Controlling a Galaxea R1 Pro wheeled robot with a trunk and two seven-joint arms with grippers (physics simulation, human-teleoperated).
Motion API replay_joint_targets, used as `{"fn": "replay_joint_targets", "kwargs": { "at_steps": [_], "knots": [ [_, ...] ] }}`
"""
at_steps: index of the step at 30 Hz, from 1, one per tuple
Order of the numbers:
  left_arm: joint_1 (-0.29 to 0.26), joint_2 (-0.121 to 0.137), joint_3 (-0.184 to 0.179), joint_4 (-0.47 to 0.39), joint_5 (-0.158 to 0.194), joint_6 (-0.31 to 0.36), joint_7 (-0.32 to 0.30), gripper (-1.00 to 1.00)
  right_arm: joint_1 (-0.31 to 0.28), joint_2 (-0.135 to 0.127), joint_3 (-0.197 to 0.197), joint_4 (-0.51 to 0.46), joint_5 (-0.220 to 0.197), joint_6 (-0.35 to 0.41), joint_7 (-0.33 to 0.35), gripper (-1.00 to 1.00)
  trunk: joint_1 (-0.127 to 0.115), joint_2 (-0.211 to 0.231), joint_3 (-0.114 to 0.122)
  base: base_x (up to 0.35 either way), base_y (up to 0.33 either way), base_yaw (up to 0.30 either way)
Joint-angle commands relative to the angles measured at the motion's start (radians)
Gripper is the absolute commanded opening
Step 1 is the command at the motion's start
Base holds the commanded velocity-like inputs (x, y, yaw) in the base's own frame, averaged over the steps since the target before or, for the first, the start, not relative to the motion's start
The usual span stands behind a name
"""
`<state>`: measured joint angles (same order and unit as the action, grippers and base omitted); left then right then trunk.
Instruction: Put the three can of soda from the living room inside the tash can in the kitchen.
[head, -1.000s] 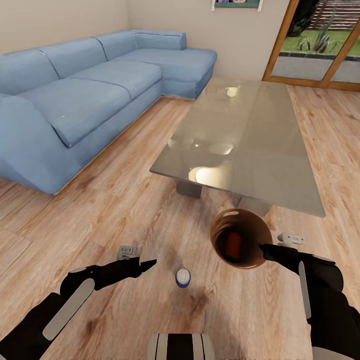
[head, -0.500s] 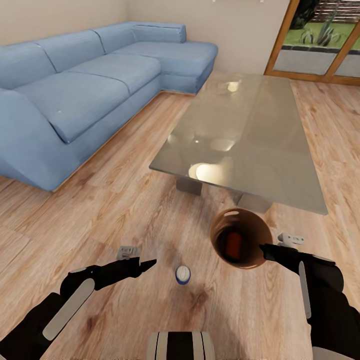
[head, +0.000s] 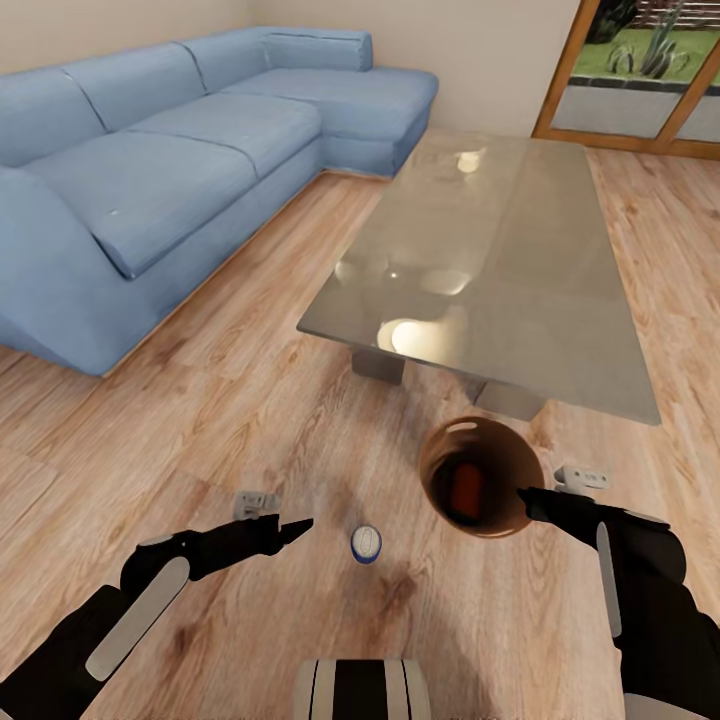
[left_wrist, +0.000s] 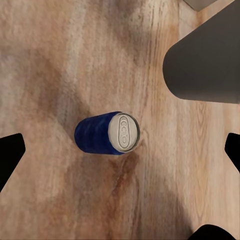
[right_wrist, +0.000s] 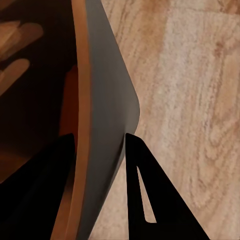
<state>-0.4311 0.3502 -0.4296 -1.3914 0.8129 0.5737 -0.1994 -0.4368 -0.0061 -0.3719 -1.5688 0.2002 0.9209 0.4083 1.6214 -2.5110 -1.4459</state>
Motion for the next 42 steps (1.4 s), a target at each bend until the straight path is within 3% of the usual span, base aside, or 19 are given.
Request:
{"fn": "replay_joint_targets", "kwargs": {
  "at_steps": [1,35,42],
  "knots": [
    [0.0,0.0,0.0,0.0,0.0,0.0,0.0,1.0,0.0,0.0,0.001,0.0,-0.018,0.004,0.001,-1.0,0.0,0.0,-0.001,0.0,0.0,0.0],
    [0.0,0.0,0.0,0.0,0.0,0.0,0.0,1.0,0.0,0.0,0.002,0.0,-0.018,0.005,0.001,-1.0,0.0,0.0,-0.002,0.0,0.0,-0.01],
    [0.0,0.0,0.0,0.0,0.0,0.0,0.0,1.0,0.0,0.0,0.002,0.0,-0.018,0.008,0.001,-1.0,0.0,0.0,-0.002,0.0,0.0,-0.233]
  ]
}}
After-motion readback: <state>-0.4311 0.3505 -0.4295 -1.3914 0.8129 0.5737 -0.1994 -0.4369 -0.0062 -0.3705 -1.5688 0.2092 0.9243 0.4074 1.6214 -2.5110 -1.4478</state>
